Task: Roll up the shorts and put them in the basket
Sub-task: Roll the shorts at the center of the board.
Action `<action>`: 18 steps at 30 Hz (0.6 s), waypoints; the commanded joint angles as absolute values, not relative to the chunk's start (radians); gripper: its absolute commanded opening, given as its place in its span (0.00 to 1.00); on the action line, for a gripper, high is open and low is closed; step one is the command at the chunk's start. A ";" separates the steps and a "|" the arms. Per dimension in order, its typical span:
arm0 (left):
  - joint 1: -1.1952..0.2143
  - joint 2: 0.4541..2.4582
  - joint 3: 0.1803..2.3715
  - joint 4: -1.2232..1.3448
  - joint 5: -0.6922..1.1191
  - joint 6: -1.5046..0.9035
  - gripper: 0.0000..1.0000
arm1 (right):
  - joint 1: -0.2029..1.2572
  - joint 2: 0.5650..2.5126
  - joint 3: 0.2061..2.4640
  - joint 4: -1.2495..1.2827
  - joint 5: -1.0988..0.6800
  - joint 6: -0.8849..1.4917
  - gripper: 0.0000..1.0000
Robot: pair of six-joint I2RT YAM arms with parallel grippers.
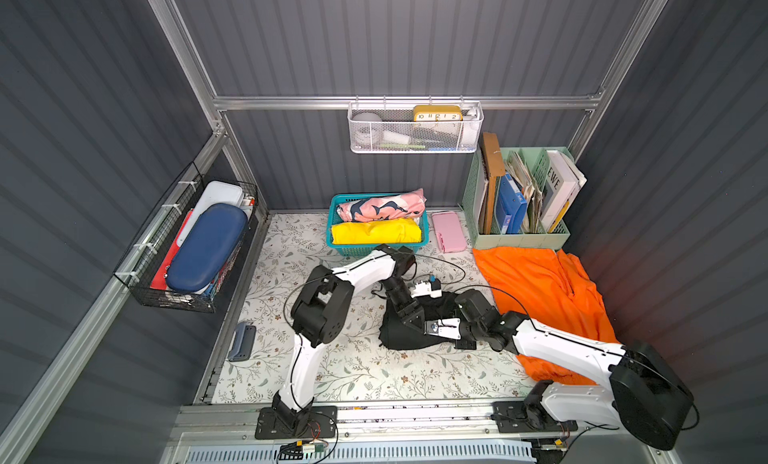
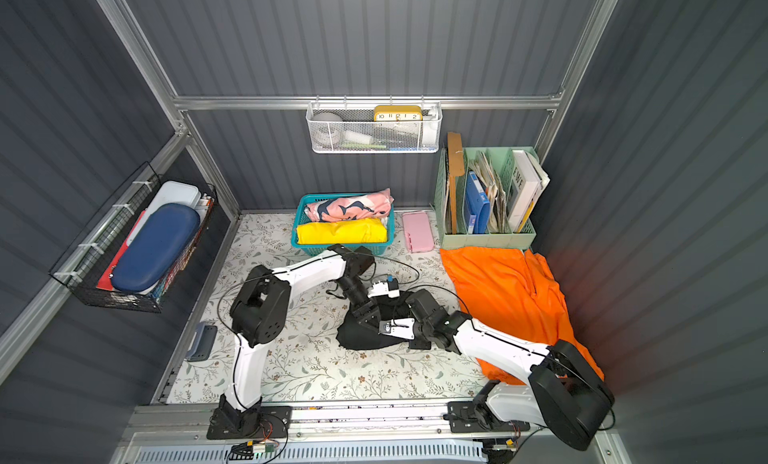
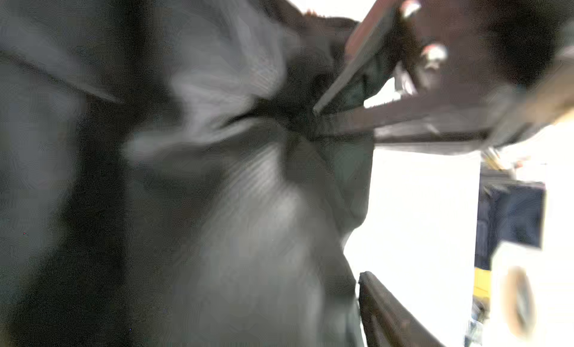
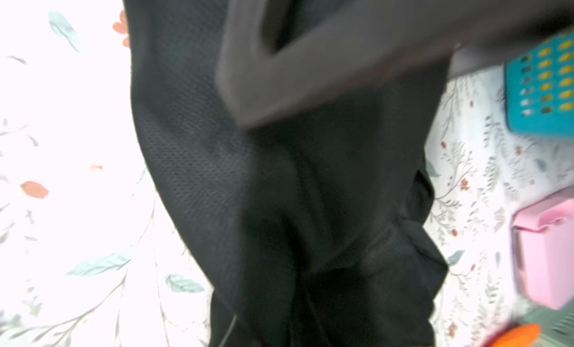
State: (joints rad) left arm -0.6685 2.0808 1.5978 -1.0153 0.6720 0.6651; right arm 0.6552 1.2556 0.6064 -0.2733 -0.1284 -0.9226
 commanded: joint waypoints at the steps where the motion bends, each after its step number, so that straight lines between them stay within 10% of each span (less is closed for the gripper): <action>1: -0.628 1.937 1.543 -0.909 0.632 0.631 0.80 | 0.608 1.272 0.687 -0.471 -0.286 -0.880 0.00; 18: -0.628 1.559 1.234 -0.499 0.402 0.689 0.88 | 0.463 1.729 1.165 -0.960 -0.647 -0.543 0.00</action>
State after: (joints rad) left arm -0.6022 1.5860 1.2919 -0.5716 0.4660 0.6476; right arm 0.4858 1.6554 1.0935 -0.7998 -0.5312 -0.6521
